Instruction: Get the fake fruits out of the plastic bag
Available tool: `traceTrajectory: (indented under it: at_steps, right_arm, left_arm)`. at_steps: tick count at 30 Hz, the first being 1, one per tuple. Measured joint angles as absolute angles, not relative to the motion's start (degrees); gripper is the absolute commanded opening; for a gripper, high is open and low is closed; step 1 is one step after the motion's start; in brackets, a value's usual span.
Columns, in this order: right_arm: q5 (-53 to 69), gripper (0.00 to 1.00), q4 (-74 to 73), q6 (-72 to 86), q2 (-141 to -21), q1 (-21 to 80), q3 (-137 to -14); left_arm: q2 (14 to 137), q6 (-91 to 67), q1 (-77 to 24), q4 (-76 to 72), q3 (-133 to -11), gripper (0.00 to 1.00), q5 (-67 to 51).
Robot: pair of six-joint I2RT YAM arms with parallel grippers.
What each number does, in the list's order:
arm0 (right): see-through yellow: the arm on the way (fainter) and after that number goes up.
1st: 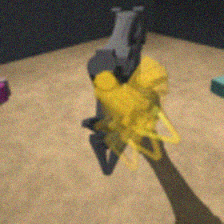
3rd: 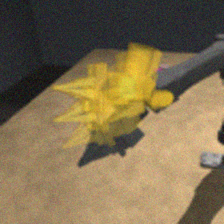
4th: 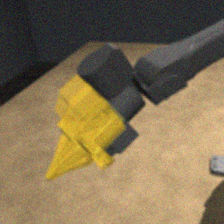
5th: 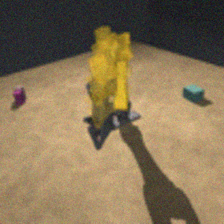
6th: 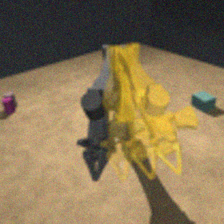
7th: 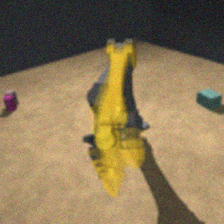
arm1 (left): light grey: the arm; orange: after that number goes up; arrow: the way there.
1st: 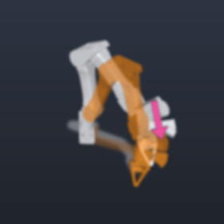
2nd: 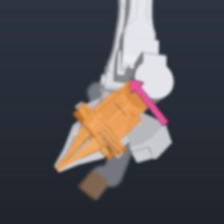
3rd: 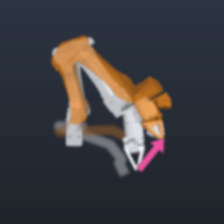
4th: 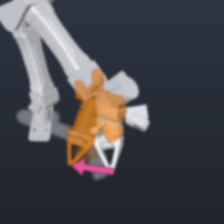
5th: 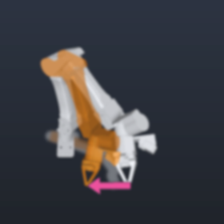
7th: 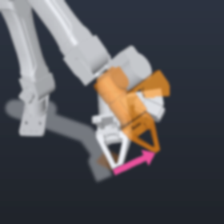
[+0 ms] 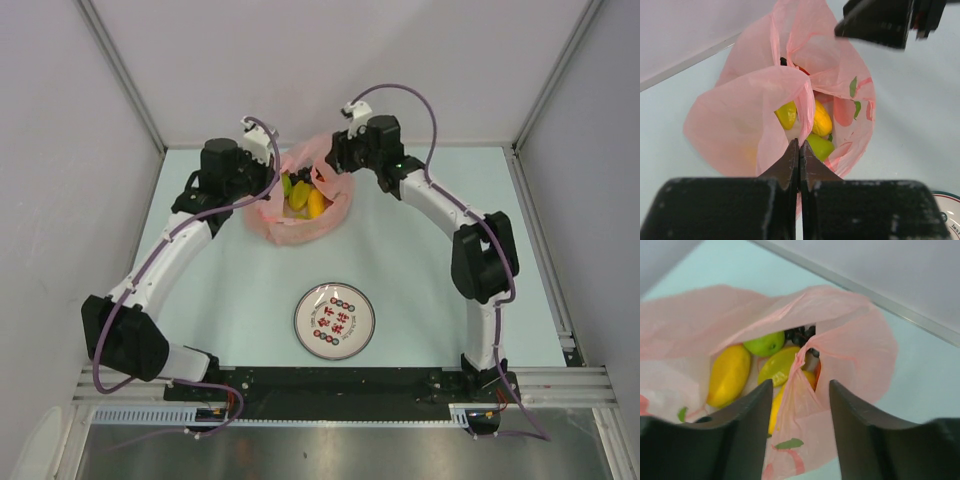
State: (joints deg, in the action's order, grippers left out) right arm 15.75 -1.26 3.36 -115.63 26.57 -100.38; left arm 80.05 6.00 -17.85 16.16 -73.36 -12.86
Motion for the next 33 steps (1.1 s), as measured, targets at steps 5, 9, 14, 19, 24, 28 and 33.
traceTrajectory:
  at_steps: [5, 9, 14, 19, 24, 28, 33]
  right_arm:
    - [11.2, 0.62, -2.7, -6.4, -119.2, 32.8, -100.3]
    - [9.4, 0.7, -4.4, -13.3, -124.6, 36.3, -102.3]
    - [5.2, 0.7, -8.8, -20.1, -130.5, 36.4, -107.2]
    - [-1.1, 0.62, -9.2, -23.7, -131.7, 36.1, -107.5]
    - [-5.5, 0.42, -6.5, -25.8, -131.8, 36.0, -107.6]
    - [-6.1, 0.09, -6.1, -27.3, -134.3, 35.5, -110.8]
    - [-1.6, 0.0, -8.9, -26.6, -135.3, 34.2, -112.1]
  left_arm:
    - [79.7, 5.3, -17.8, 15.4, -72.8, 0.0, -13.4]
    - [78.6, 4.5, -17.8, 15.0, -71.2, 0.0, -13.8]
    - [77.5, 3.8, -17.8, 14.8, -69.4, 0.0, -13.8]
    - [77.5, 3.0, -17.8, 14.7, -68.6, 0.0, -13.8]
    - [77.5, 2.9, -17.8, 14.6, -68.6, 0.0, -13.8]
    - [77.5, 2.5, -17.8, 14.6, -68.6, 0.0, -14.0]
    - [77.5, 2.4, -17.8, 14.6, -68.6, 0.0, -14.2]
